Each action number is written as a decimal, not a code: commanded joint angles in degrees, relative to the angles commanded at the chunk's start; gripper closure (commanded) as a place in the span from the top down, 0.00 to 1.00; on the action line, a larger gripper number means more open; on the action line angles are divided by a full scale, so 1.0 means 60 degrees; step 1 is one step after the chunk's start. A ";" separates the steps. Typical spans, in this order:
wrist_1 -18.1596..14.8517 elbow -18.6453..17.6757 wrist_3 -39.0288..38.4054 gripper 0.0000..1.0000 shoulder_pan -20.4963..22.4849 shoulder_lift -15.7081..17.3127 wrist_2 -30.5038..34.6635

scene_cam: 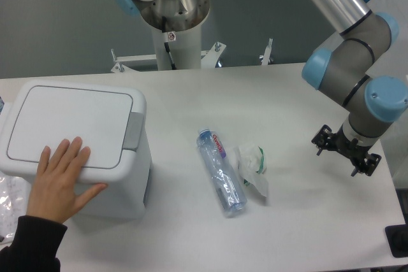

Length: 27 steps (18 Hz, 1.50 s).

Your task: Open the trash can

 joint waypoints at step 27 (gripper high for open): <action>0.0425 -0.0438 -0.5024 1.00 -0.0629 0.1961 -0.5710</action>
